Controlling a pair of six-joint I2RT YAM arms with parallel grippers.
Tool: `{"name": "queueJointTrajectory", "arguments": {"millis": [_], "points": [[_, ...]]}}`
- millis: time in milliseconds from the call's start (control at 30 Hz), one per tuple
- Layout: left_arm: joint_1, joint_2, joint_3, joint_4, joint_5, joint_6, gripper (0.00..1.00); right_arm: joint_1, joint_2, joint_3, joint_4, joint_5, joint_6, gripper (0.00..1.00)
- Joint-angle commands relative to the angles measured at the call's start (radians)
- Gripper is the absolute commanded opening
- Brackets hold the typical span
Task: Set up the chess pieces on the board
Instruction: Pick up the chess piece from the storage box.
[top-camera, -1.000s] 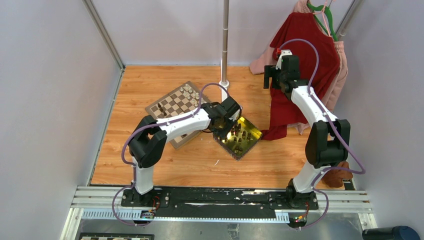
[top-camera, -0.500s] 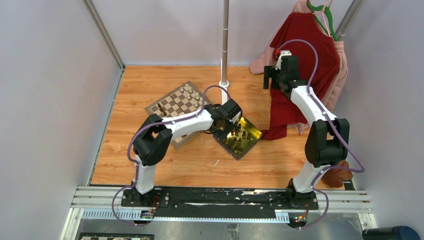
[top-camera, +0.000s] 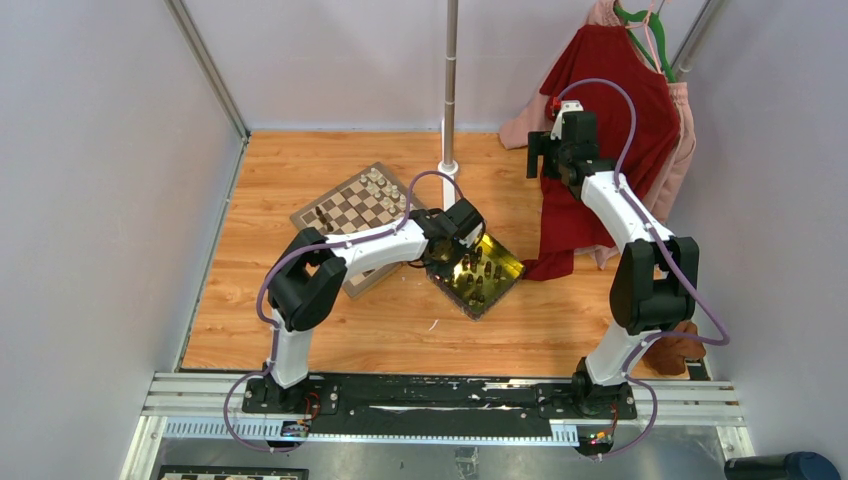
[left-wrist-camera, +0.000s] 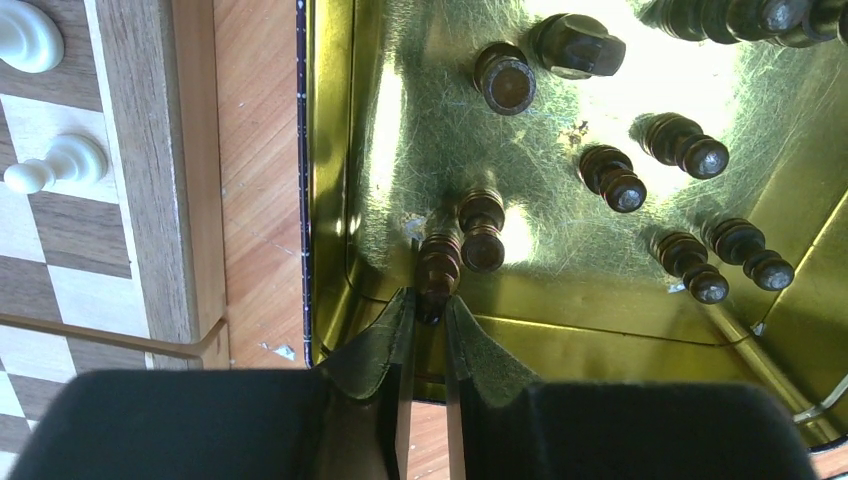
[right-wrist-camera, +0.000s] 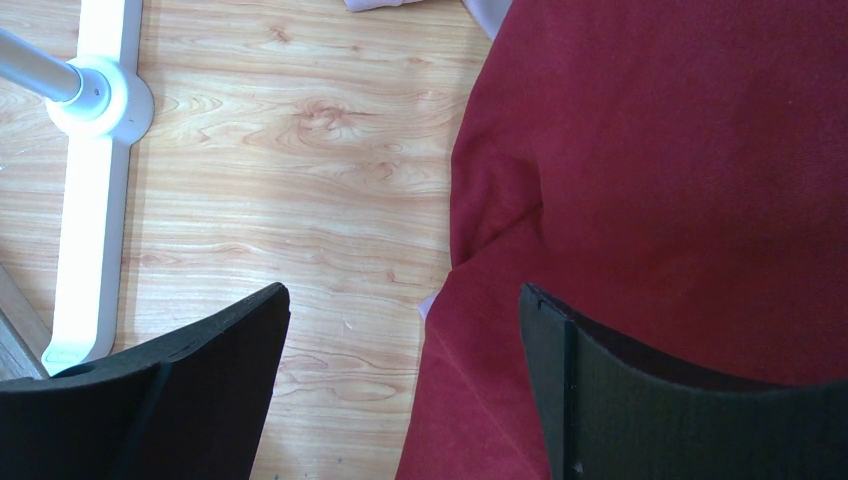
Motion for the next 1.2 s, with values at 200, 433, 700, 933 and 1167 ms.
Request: {"name": "queueJointTrajectory", "arguments": {"millis": [200, 433, 700, 933, 1167], "points": [[0.002, -0.012, 0.023, -0.006, -0.041, 0.006, 0.01, -0.014, 0.005, -0.013, 0.006, -0.010, 0.011, 0.88], [0.002, -0.032, 0.041, -0.028, -0.048, 0.000, 0.00, -0.014, 0.000, -0.013, 0.006, -0.010, 0.013, 0.88], [0.002, -0.064, 0.050, -0.039, -0.056, -0.012, 0.00, -0.015, -0.003, -0.015, 0.006, -0.010, 0.016, 0.88], [0.002, -0.078, 0.091, -0.066, -0.068, -0.021, 0.00, -0.014, -0.004, -0.012, 0.003, -0.010, 0.014, 0.88], [0.002, -0.119, 0.148, -0.119, -0.137, -0.050, 0.00, -0.014, -0.007, -0.008, 0.001, -0.010, 0.015, 0.88]]}}
